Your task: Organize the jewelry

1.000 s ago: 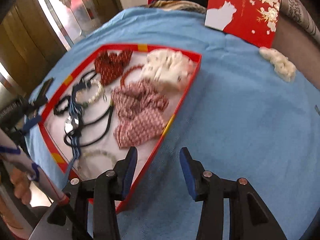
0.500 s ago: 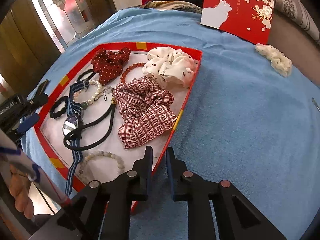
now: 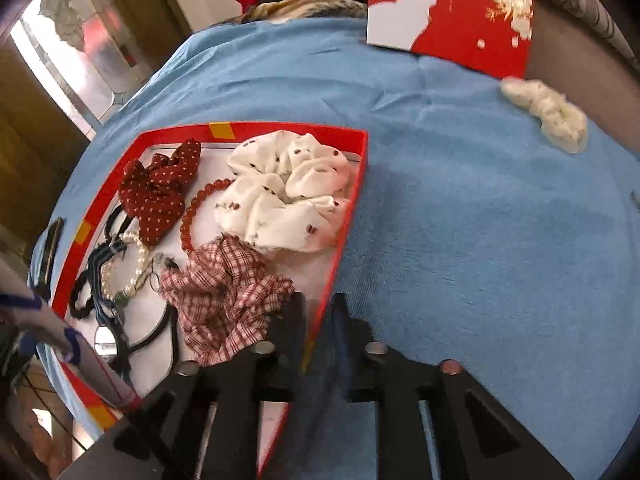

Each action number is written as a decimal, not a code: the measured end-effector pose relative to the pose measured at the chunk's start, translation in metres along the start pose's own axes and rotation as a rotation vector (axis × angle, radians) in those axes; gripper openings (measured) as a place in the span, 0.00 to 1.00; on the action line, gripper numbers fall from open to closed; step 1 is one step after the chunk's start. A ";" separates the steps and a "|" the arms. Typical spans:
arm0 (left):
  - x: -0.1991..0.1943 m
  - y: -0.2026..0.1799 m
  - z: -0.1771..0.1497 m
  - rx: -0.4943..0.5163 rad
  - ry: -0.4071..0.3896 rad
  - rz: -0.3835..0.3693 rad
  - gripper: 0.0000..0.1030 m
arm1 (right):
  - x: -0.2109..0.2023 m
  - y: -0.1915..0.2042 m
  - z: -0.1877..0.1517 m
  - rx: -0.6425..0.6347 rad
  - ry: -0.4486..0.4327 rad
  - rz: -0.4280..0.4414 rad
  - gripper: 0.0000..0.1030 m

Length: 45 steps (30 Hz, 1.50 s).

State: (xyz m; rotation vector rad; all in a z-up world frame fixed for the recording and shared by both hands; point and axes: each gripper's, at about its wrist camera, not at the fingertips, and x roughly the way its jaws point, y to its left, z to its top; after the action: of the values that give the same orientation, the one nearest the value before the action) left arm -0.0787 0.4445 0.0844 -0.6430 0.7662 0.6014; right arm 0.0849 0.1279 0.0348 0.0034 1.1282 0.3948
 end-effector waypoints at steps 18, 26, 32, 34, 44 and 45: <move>-0.005 -0.040 -0.012 0.132 -0.010 -0.028 0.62 | -0.027 -0.058 -0.027 0.203 -0.056 -0.129 0.06; -0.019 -0.052 -0.023 0.183 -0.062 -0.013 0.68 | -0.031 -0.057 -0.033 0.182 -0.066 -0.090 0.12; -0.053 -0.073 -0.044 0.292 -0.260 0.123 0.77 | -0.089 -0.049 -0.050 0.174 -0.178 -0.061 0.49; -0.068 -0.079 -0.053 0.319 -0.333 0.166 0.87 | -0.105 -0.048 -0.063 0.154 -0.192 -0.077 0.50; -0.148 -0.110 -0.115 0.476 -0.415 0.127 0.97 | -0.167 -0.081 -0.146 0.076 -0.265 -0.210 0.58; -0.153 -0.113 -0.120 0.487 -0.393 0.106 0.97 | -0.170 -0.083 -0.152 0.074 -0.268 -0.214 0.59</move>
State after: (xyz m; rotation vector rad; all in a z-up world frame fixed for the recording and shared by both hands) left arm -0.1401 0.2467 0.1707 -0.0304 0.5470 0.5859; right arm -0.0856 -0.0310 0.1011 0.0010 0.8672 0.1557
